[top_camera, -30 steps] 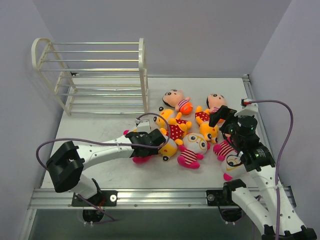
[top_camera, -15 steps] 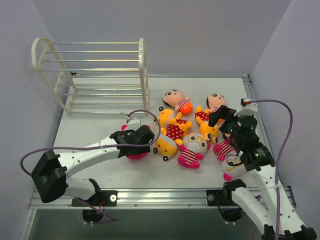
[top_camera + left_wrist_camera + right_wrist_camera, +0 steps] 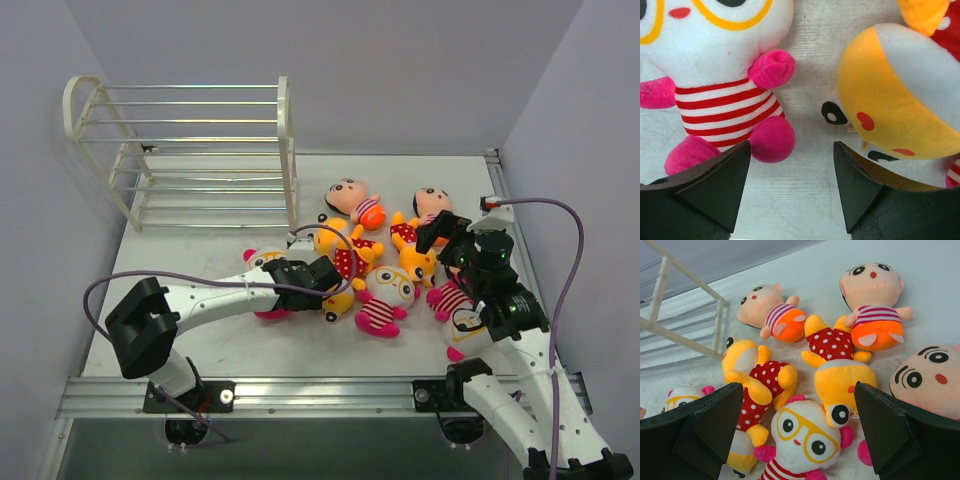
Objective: Place and organize the stuffed toys onto the shelf
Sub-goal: Grab a stuffed toy with the left arm
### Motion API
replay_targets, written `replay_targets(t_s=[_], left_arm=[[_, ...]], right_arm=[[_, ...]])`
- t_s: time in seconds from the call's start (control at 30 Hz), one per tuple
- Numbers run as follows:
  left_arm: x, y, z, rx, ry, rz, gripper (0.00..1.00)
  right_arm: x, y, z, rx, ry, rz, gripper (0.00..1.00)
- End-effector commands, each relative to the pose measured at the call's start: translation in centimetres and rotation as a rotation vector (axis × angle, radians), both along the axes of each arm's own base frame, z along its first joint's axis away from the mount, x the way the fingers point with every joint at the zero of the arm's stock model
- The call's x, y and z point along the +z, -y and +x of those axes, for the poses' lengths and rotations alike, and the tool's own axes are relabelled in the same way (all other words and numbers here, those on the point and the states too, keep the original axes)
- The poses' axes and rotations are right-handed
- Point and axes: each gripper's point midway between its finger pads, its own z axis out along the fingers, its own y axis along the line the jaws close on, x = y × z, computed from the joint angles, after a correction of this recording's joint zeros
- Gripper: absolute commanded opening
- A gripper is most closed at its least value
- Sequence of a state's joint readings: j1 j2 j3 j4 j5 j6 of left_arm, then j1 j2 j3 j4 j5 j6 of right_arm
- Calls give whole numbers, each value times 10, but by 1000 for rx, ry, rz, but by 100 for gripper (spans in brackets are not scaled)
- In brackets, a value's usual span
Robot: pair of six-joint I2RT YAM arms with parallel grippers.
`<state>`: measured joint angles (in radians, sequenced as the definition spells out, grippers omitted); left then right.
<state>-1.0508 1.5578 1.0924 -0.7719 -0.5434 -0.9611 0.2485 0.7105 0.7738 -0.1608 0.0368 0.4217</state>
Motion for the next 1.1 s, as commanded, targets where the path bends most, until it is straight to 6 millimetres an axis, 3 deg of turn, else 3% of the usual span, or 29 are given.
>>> replay_targets(t_s=[0.0, 0.6, 0.73, 0.93, 1.07], left_arm=[[8, -4, 6, 6, 38, 83, 76], [-16, -8, 3, 20, 13, 124, 69], [-18, -9, 3, 21, 14, 133, 63], [-16, -11, 5, 25, 25, 136, 41], [-4, -16, 6, 35, 52, 129, 15]], right_arm=[[7, -1, 3, 4, 32, 6, 100], [2, -1, 3, 1, 28, 4, 100], [-2, -1, 3, 0, 19, 3, 100], [-2, 0, 2, 0, 19, 1, 100], [-1, 0, 1, -2, 21, 2, 100]])
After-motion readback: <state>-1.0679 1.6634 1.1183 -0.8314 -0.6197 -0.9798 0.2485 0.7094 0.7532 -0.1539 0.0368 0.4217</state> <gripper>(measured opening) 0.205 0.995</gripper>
